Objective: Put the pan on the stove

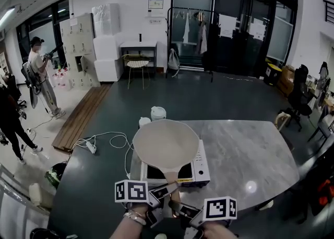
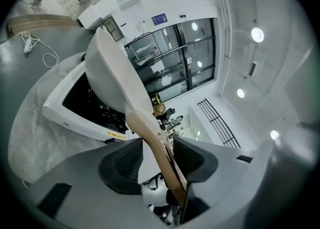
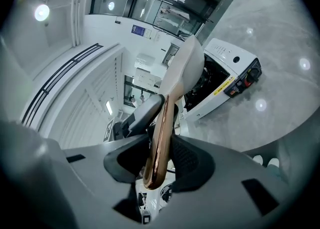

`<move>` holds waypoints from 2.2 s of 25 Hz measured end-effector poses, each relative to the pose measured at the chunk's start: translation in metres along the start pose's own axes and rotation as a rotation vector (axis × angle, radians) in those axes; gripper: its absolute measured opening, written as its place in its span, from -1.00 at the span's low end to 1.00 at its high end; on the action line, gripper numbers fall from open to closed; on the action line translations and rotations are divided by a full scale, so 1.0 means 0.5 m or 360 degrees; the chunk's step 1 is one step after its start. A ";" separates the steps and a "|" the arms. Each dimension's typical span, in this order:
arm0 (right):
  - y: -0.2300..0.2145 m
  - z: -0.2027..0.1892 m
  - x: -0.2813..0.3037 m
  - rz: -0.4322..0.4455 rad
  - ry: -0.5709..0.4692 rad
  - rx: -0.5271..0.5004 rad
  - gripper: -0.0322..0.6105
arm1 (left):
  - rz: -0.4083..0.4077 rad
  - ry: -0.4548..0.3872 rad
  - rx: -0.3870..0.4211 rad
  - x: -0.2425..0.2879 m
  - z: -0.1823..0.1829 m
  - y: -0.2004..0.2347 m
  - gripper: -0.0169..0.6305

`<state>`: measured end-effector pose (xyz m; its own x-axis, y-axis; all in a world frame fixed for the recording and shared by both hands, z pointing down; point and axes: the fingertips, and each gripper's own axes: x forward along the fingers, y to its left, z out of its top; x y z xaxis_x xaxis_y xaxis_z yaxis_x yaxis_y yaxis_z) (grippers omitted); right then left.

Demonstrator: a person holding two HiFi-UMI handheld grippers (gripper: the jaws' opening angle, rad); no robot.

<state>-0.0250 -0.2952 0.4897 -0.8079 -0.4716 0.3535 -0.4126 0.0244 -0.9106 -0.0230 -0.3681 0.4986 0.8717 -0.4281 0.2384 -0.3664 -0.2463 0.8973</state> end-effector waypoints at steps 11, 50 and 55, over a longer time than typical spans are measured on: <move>-0.069 -0.026 -0.005 -0.0197 0.0084 -0.0050 -0.45 | 0.0079 0.0064 -0.0104 0.018 -0.049 0.029 -0.46; -0.076 0.028 -0.018 -0.0080 0.0006 -0.0257 0.04 | -0.0026 -0.0113 -0.0240 -0.022 -0.023 0.040 -0.49; -0.063 0.106 -0.038 -0.0034 -0.0084 -0.0373 0.04 | -0.0032 -0.0245 -0.0224 -0.058 0.024 0.049 -0.49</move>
<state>0.0257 -0.3338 0.5005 -0.7771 -0.5197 0.3549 -0.5210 0.2151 -0.8260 -0.0610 -0.3720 0.5093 0.8146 -0.5546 0.1698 -0.2907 -0.1371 0.9469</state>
